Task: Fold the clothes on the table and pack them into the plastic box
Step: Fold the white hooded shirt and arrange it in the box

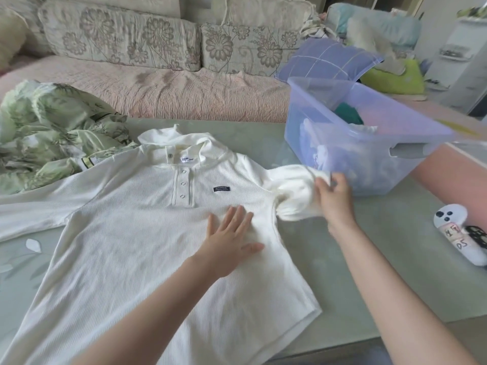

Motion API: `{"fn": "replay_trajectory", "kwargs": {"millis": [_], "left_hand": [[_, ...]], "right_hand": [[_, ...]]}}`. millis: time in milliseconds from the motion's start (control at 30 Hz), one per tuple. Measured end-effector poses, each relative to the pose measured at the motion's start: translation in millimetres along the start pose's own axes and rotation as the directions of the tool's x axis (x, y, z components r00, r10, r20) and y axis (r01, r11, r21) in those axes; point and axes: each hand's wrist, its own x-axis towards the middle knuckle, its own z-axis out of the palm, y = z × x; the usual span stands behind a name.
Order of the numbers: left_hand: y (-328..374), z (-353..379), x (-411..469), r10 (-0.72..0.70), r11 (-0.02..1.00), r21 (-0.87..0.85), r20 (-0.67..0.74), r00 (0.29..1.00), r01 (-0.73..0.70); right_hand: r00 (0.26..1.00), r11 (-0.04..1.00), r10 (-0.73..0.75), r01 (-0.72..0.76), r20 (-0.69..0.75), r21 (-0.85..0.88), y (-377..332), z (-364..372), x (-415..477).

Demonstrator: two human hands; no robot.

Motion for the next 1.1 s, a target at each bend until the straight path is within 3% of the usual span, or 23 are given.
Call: {"fn": "replay_trajectory", "kwargs": {"millis": [67, 100, 167, 200, 233, 267, 333, 467, 600, 667, 800, 867, 933, 1033, 1100], "left_hand": [[0, -1, -4, 0.012, 1.0, 0.017, -0.061, 0.998, -0.011], [0, -2, -4, 0.018, 0.999, 0.028, -0.1, 0.995, -0.016], [1, -6, -3, 0.014, 0.999, 0.03, -0.118, 0.993, -0.011], [2, -5, -1, 0.008, 0.999, 0.037, -0.09, 0.996, -0.005], [2, -3, 0, 0.005, 0.998, 0.062, -0.05, 0.999, -0.002], [4, 1, 0, 0.012, 0.995, 0.104, -0.018, 1.0, -0.01], [7, 5, -2, 0.036, 0.988, 0.153, -0.015, 0.999, -0.033], [7, -6, 2, -0.013, 0.999, 0.037, -0.249, 0.968, 0.023], [-2, 2, 3, -0.083, 0.989, 0.114, -0.072, 0.994, 0.091], [-4, 10, 0, -0.066, 0.989, 0.126, -0.097, 0.993, 0.078], [4, 4, 8, -0.051, 0.99, 0.117, -0.203, 0.978, 0.076], [12, -5, 21, -0.043, 0.992, 0.11, -0.218, 0.975, 0.068], [17, -7, 31, -0.077, 0.989, 0.109, -0.165, 0.983, 0.096], [14, -1, 40, -0.108, 0.984, 0.14, -0.036, 0.994, 0.112], [12, 0, 38, -0.054, 0.987, 0.15, -0.054, 0.997, 0.062]], "right_hand": [[0.985, 0.94, -0.146, 0.168, 0.096, -0.297, -14, -7, 22], [0.968, 0.836, -0.15, 0.234, 0.203, -0.497, -19, -10, 31], [0.93, 0.46, -0.049, 0.345, 0.365, -0.818, -29, -11, 39], [0.916, 0.304, -0.029, 0.389, 0.399, -0.87, -32, -10, 38], [0.897, 0.225, -0.049, 0.438, 0.439, -0.87, -31, -7, 35], [0.871, 0.218, -0.104, 0.491, 0.481, -0.843, -29, -3, 29], [0.828, 0.299, -0.216, 0.561, 0.518, -0.772, -20, 2, 14], [0.76, 0.371, -0.254, 0.648, 0.598, -0.665, 7, 9, -14], [0.692, 0.531, -0.36, 0.704, 0.626, -0.472, 26, 21, -33], [0.714, 0.588, -0.388, 0.679, 0.584, -0.44, 27, 27, -28], [0.773, 0.487, -0.482, 0.628, 0.413, -0.606, 15, 44, 2], [0.859, 0.486, -0.321, 0.511, 0.399, -0.709, 4, 58, 16], [0.895, 0.463, -0.174, 0.443, 0.411, -0.768, 3, 71, 28], [0.956, 0.524, -0.07, 0.278, 0.285, -0.805, 3, 73, 49], [0.982, 0.537, -0.057, 0.183, 0.181, -0.823, 2, 69, 69]]}}
